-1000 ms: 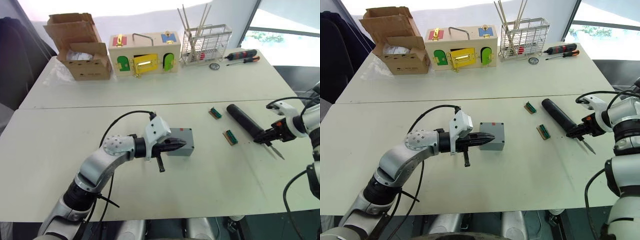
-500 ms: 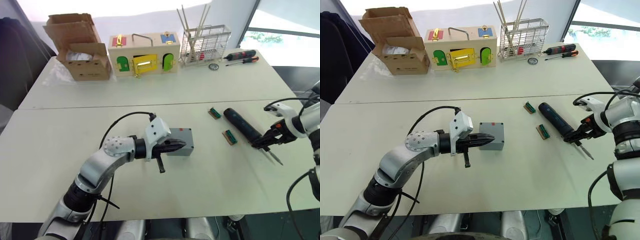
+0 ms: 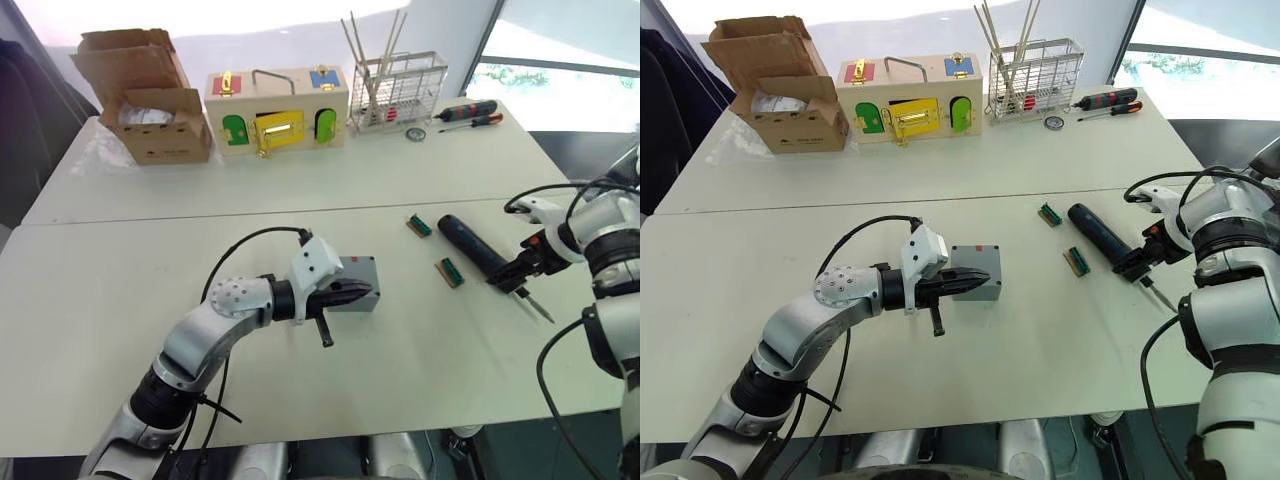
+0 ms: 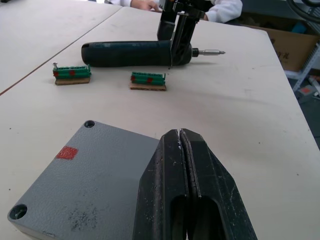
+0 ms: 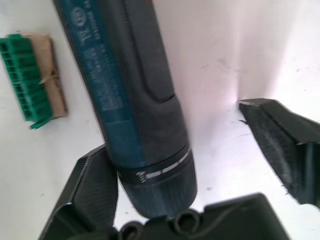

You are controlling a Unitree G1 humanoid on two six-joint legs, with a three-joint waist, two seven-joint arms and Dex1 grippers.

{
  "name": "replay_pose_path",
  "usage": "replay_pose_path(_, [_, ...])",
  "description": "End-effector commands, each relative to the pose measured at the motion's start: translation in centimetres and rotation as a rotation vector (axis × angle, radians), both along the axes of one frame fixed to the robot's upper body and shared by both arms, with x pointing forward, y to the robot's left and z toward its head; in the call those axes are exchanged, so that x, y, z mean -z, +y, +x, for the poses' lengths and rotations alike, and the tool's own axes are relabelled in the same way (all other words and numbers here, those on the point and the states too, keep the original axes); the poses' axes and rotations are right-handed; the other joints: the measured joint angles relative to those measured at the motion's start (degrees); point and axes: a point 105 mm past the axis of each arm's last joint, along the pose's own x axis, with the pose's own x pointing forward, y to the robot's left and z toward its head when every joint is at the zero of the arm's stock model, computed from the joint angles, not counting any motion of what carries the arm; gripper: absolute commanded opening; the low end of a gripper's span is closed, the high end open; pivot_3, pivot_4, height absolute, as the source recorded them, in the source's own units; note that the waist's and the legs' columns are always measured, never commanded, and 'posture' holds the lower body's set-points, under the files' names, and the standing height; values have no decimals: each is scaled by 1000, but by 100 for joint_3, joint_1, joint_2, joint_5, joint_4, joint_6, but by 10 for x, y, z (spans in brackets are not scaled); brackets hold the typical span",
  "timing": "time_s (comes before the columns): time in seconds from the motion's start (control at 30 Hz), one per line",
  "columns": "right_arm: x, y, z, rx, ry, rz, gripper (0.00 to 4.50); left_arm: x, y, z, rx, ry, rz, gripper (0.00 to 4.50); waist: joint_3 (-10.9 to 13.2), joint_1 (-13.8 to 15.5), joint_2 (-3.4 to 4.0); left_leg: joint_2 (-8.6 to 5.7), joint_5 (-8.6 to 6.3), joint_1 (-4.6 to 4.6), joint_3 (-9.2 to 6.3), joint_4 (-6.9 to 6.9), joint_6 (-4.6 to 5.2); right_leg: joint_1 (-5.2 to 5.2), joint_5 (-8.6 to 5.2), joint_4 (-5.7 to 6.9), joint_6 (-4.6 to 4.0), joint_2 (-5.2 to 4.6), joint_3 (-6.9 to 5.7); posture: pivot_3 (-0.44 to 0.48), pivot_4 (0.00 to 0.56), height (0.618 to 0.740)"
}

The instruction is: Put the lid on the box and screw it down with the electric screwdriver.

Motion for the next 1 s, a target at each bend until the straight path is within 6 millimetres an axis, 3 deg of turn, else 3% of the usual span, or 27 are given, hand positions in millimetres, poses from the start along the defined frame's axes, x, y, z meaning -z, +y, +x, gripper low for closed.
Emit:
replay_pose_path(0.03, [12, 9, 3, -53, 20, -37, 3117, -8, -2, -3, 9, -39, -23, 0, -5, -3, -8, 0, 0, 0, 0, 0, 0, 0, 0, 0, 0, 0, 0, 0, 150, 734])
replay_pose_path(0.17, [13, 17, 3, -88, 36, -37, 1837, -6, -1, -3, 3, -36, -19, 0, -5, -19, -8, 1, -1, 0, 0, -4, -1, -5, 0, 0, 0, 0, 0, 0, 150, 734])
replay_pose_path(0.3, [11, 15, 3, -62, 17, -20, 1775, -6, -1, -4, 1, -37, -19, 0, -5, -21, -8, 3, -1, 0, 0, -7, -1, -8, 0, 0, 0, 3, -1, 0, 150, 734])
replay_pose_path(0.37, [0, 15, 9, -4, -54, 18, 1775, -8, 2, -2, -4, -43, -15, 0, -5, -23, -8, 3, -1, 0, 0, -7, -1, -8, 0, 0, 0, 3, -1, 0, 150, 734])
replay_pose_path(0.53, [-70, 6, 34, 130, -443, 128, 1775, -20, 24, 10, -75, -41, -58, 0, 25, -26, 46, 6, -1, -5, 9, -8, -1, -22, 0, 3, 0, -1, 9, 0, 150, 734])
replay_pose_path(0.67, [-107, 16, 33, 165, -758, 223, 1775, -29, 38, 19, -142, -21, -128, 0, 44, 50, 85, 6, -1, -32, 8, -21, -1, -55, 0, 9, 0, -3, 7, 0, 150, 734])
replay_pose_path(0.73, [-127, 26, 24, 169, -988, 299, 1775, -31, 41, 21, -155, -5, -151, 0, 43, 64, 84, 7, 1, -60, -19, -14, -4, -70, -1, 14, 1, -1, -15, 0, 150, 734])
replay_pose_path(0.8, [-135, 32, 13, 183, -1107, 336, 1775, -32, 42, 22, -169, 5, -160, 0, 43, 105, 85, 5, 5, -77, -23, -3, -10, -81, -1, 18, 1, -1, -17, 0, 150, 734])
replay_pose_path(0.93, [-163, 55, -18, 252, -1458, 492, 1775, -30, 50, 29, -220, 32, -179, 0, 43, 144, 87, -4, 11, -79, -14, 27, -17, -92, 0, 68, 1, -5, 1, 0, 150, 734])
replay_pose_path(1.0, [-177, 65, -35, 284, -1624, 580, 1775, -28, 45, 34, -248, 46, -205, 0, 40, 154, 94, 0, 13, -79, -17, 29, -21, -100, -1, 82, 0, -2, 1, 0, 150, 734])
